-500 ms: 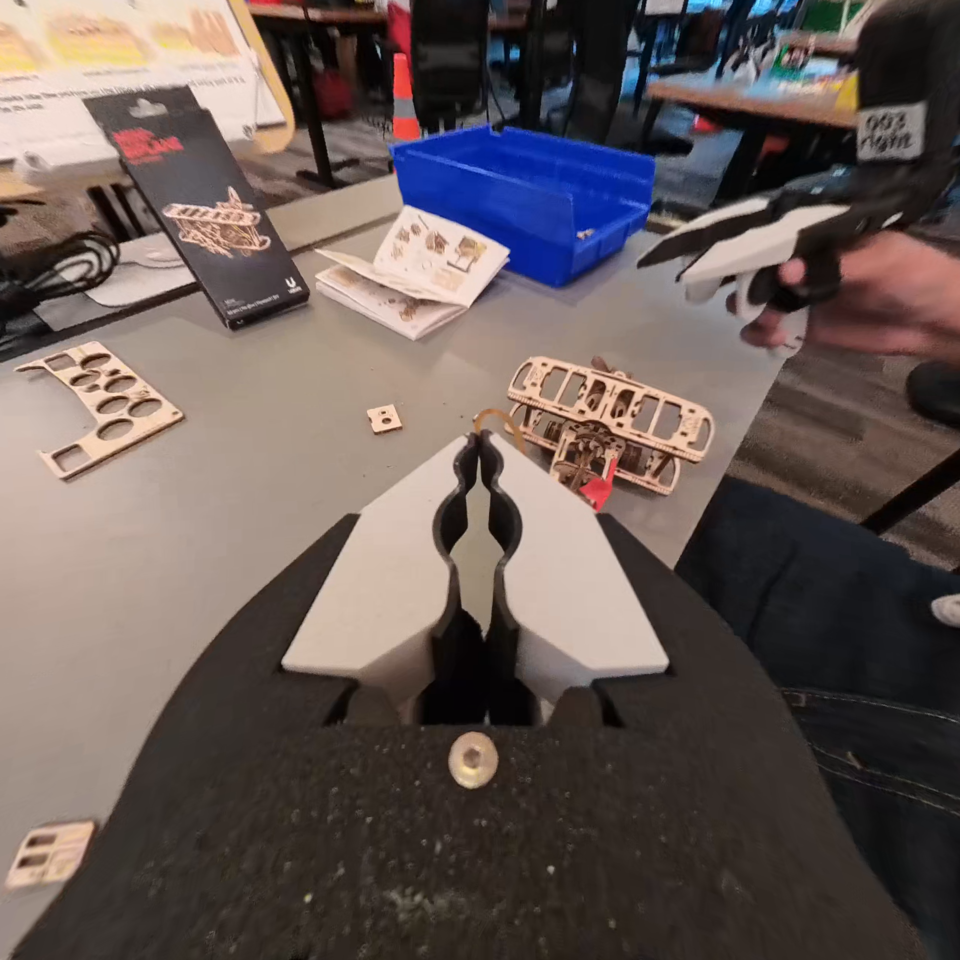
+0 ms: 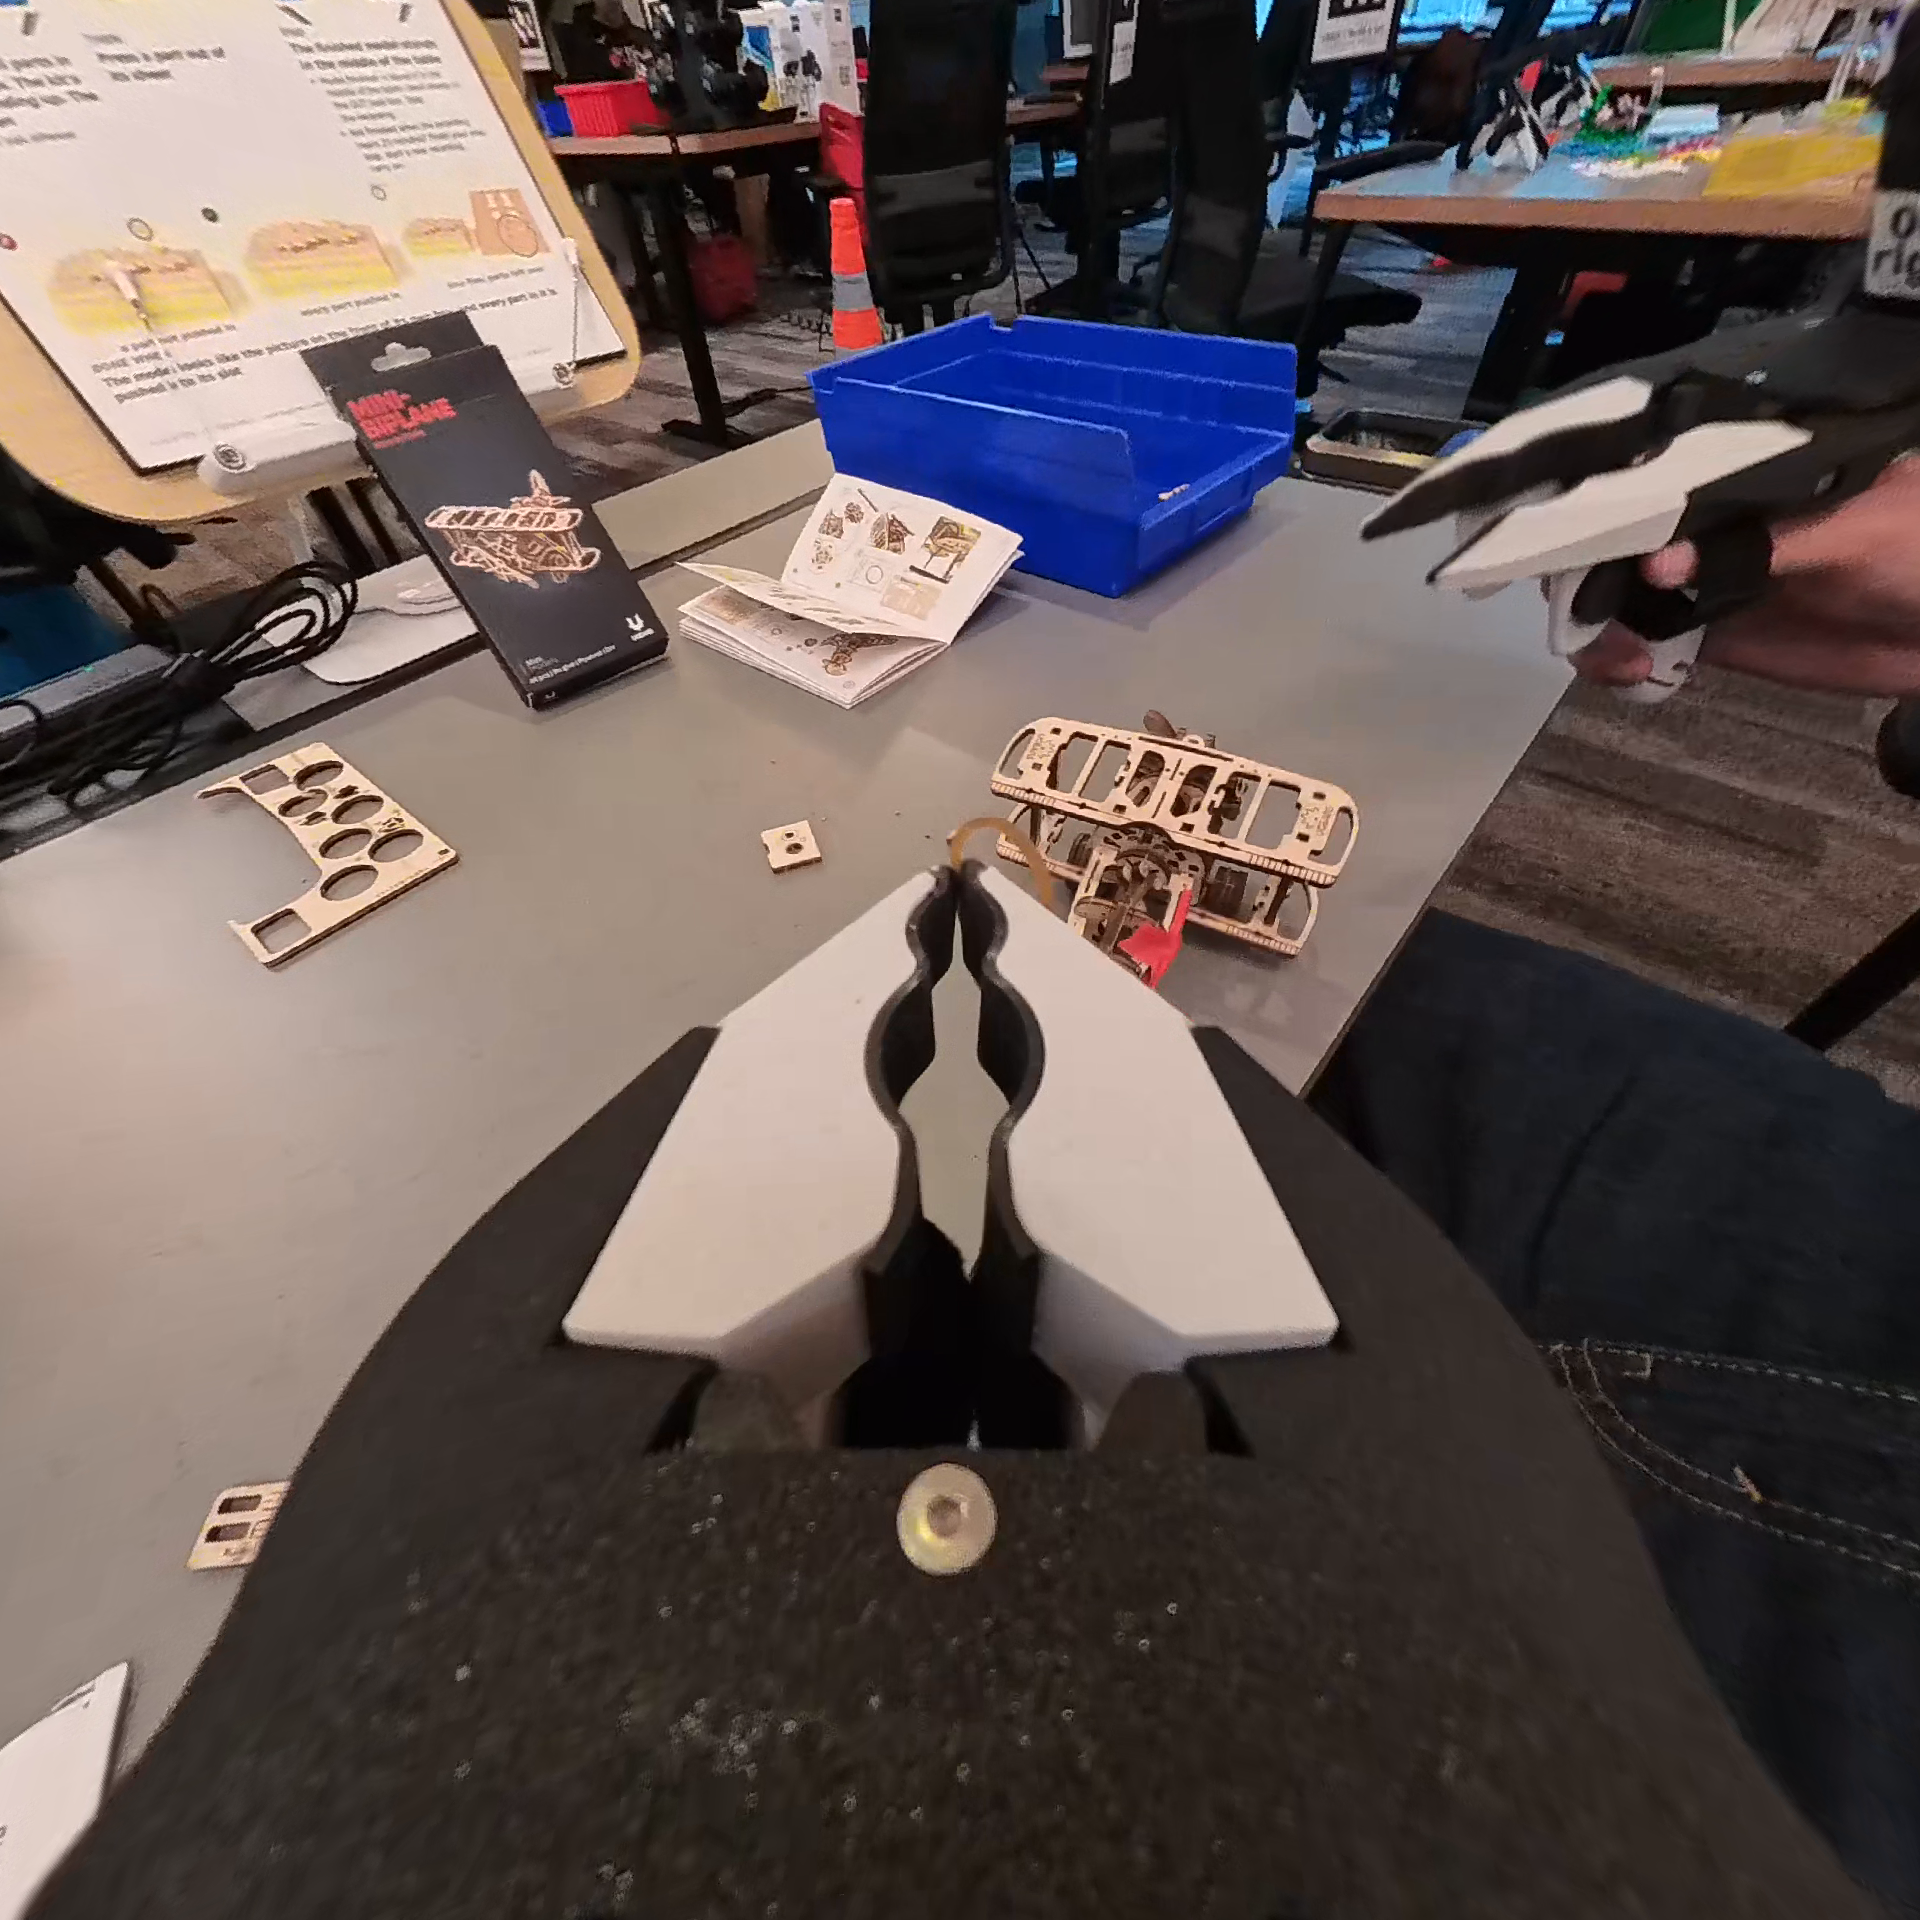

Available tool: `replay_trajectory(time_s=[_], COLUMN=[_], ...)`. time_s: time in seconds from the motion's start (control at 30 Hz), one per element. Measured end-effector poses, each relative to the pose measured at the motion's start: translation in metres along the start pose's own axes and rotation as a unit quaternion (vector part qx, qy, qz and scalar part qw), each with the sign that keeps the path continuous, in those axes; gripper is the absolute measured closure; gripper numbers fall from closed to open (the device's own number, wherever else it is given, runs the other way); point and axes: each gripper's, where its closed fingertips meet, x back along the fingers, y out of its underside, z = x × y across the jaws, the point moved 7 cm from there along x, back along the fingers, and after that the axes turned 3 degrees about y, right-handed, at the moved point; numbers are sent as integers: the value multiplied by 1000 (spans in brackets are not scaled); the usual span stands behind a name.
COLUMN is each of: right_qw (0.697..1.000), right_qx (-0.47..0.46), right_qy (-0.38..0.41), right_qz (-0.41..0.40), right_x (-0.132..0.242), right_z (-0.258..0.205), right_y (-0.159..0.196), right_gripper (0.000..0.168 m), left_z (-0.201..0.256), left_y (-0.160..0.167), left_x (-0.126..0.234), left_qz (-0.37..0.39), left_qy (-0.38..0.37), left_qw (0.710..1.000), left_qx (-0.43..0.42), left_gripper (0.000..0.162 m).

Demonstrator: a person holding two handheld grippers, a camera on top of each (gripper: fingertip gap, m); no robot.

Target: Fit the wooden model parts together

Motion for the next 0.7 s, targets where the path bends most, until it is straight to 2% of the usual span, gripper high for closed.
replay_trajectory(time_s=[0.33, 0.5, 0.63, 0.7], right_qw=[999, 999, 999, 999], right_qx=[-10, 0, -11, -17], right_qy=[11, 10, 0, -10], right_qz=[44, 40, 37, 30], right_x=[7, -4, -15, -22], right_z=[10, 18, 27, 29], right_y=[-12, -11, -9, -6], right_gripper=[139, 140, 140, 140], left_z=[6, 1, -6, -4], left_y=[-1, -11, -9, -14], left_x=[-13, -19, -37, -47], left_qz=[-24, 5, 18, 21], left_qy=[24, 51, 90, 103], left_qw=[998, 997, 996, 994], left_qx=[-52, -54, -21, -39], left_gripper=[162, 162, 162, 162])
